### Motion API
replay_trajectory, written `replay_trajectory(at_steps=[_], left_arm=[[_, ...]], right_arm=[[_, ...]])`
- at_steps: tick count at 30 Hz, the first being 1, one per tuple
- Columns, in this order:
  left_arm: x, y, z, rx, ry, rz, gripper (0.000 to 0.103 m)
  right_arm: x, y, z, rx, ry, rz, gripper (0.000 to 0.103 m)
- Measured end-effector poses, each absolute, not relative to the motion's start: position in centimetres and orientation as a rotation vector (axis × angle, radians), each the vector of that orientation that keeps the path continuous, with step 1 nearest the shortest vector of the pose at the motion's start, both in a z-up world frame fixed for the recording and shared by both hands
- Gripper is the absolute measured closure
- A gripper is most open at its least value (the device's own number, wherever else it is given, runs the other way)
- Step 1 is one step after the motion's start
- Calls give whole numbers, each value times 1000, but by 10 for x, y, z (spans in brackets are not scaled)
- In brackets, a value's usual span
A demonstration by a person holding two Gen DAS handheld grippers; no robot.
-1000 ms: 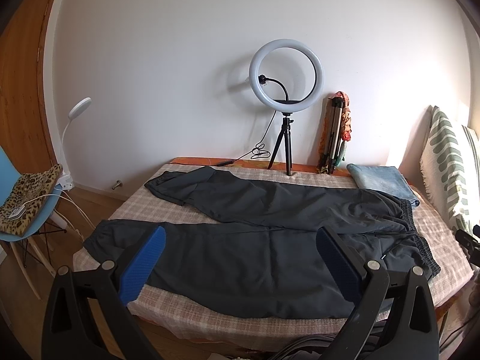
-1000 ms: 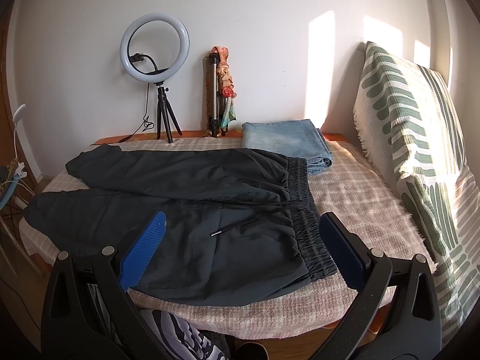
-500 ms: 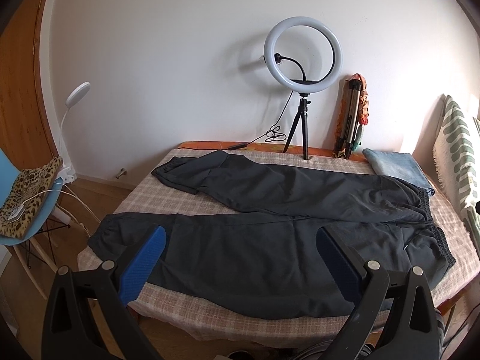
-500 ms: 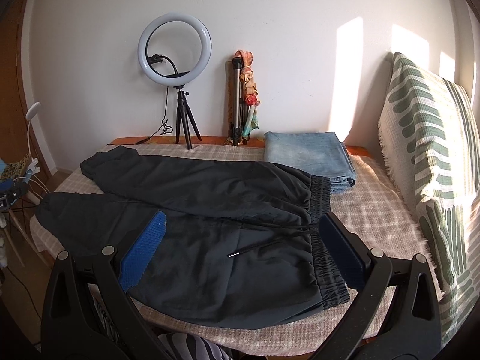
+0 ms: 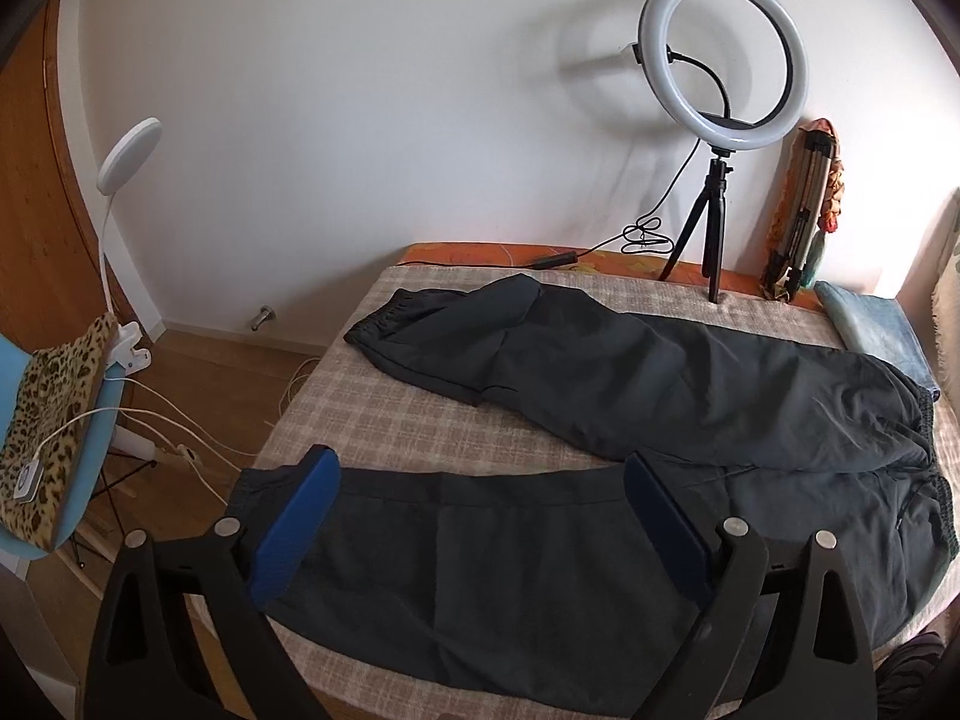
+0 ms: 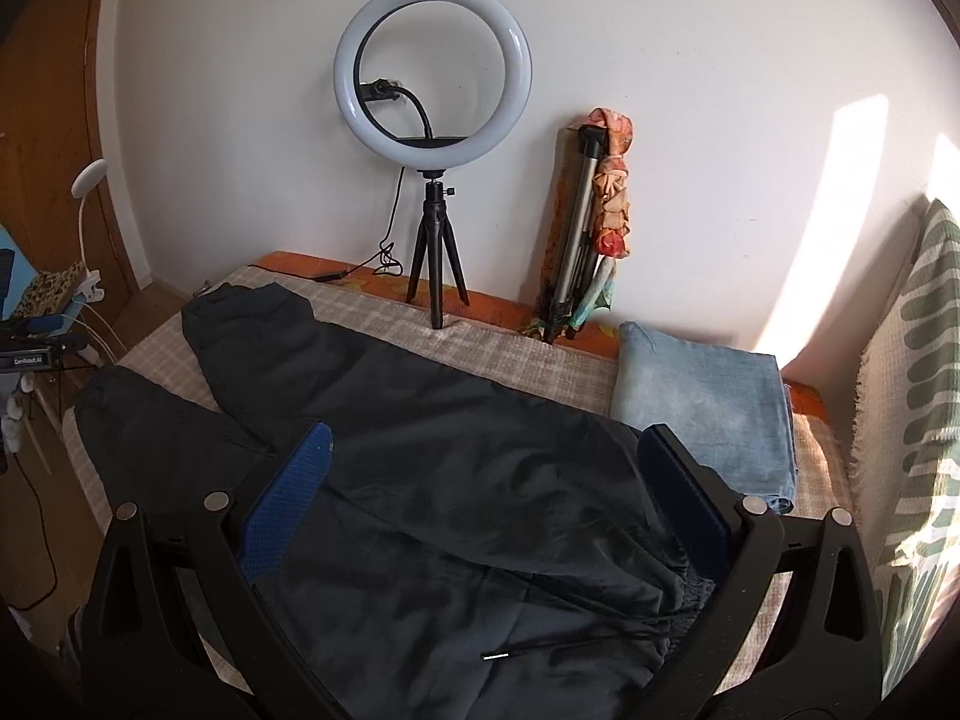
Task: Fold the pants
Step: 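Grasp the trouser waistband with the left tool while the right tool grasps the other waistband edge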
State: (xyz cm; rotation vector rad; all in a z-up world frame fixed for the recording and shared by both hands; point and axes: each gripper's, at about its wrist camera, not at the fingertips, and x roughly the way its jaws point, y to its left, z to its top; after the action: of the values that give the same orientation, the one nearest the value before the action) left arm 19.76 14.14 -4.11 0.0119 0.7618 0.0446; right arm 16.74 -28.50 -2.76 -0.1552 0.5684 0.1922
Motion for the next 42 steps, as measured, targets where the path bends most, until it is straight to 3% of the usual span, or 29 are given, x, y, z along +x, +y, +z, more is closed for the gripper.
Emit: replay_trajectory(at_steps=[7, 20, 36, 39, 42], left_arm=[[288, 175, -49, -31, 823, 91, 18], [455, 246, -123, -309, 1042, 208, 18], [549, 272, -196, -280, 1105, 272, 18], [552, 270, -205, -270, 1116, 258, 38], [554, 269, -210, -251, 1107, 263, 41]], right_arm=[[256, -248, -44, -192, 682, 311, 0], [393, -195, -136, -291, 829, 380, 0], [478, -166, -205, -312, 954, 490, 0], [486, -159, -213, -325, 966, 497, 0], [492, -156, -219, -318, 983, 508, 0]])
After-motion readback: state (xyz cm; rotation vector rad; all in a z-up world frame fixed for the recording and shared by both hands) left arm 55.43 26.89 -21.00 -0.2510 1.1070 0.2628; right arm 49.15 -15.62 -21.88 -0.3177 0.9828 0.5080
